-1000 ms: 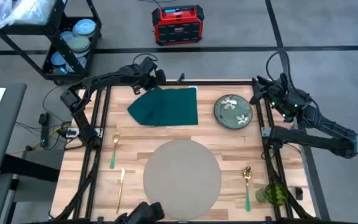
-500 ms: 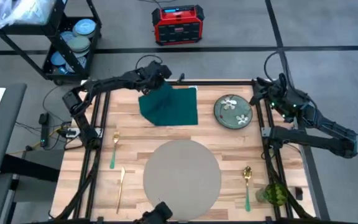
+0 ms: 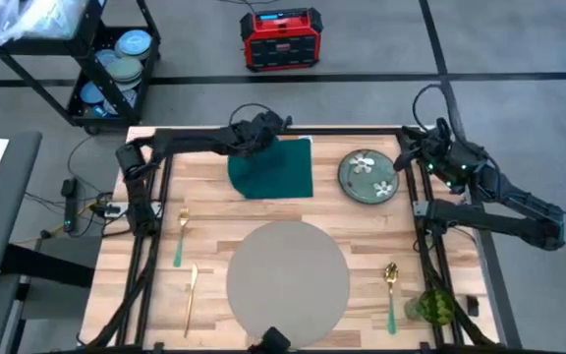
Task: Set table place
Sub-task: Fold the green napkin
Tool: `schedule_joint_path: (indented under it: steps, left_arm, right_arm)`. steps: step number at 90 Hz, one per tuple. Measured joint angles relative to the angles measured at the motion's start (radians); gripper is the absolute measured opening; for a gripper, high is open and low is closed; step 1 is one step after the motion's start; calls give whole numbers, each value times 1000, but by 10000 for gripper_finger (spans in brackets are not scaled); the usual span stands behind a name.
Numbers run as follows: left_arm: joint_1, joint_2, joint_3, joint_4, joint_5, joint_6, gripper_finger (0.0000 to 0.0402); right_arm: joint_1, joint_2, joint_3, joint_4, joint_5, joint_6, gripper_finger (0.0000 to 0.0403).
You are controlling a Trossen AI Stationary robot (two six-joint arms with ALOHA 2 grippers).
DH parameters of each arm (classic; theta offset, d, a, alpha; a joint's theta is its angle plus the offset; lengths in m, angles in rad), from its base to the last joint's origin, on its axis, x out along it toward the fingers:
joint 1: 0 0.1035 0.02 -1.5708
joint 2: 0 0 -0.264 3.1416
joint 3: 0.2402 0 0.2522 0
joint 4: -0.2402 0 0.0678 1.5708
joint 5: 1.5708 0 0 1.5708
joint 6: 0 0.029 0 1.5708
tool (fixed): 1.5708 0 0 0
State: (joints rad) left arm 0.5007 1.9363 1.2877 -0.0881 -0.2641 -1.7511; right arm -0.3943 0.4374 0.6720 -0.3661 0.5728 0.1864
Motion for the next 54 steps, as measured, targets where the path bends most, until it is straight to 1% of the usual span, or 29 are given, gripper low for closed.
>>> schedule_joint_path:
  steps: [5, 10, 21, 30, 41, 48, 54]
  left_arm:
    - [-1, 41, 5, 43, 43, -19, 0]
    - [-5, 65, 30, 44, 76, -20, 0]
    - [-16, 77, 109, 16, 79, 12, 0]
    - [-19, 78, 159, -18, 64, 47, 0]
    - [-14, 79, 207, -49, 14, 116, 0]
    - [-12, 78, 227, -113, 10, 175, 0]
    - [-13, 78, 233, -183, 6, 201, 0]
  right_arm:
    - [0, 0, 0, 1, 0, 0, 118]
    - [0, 0, 0, 1, -1, 0, 118]
    - [0, 0, 0, 3, -3, 6, 118]
    - [0, 0, 0, 0, -4, 27, 118]
    - [0, 0, 0, -1, -54, 26, 118]
    - [0, 0, 0, -3, -61, 25, 118]
    - [0, 0, 0, -12, -88, 25, 118]
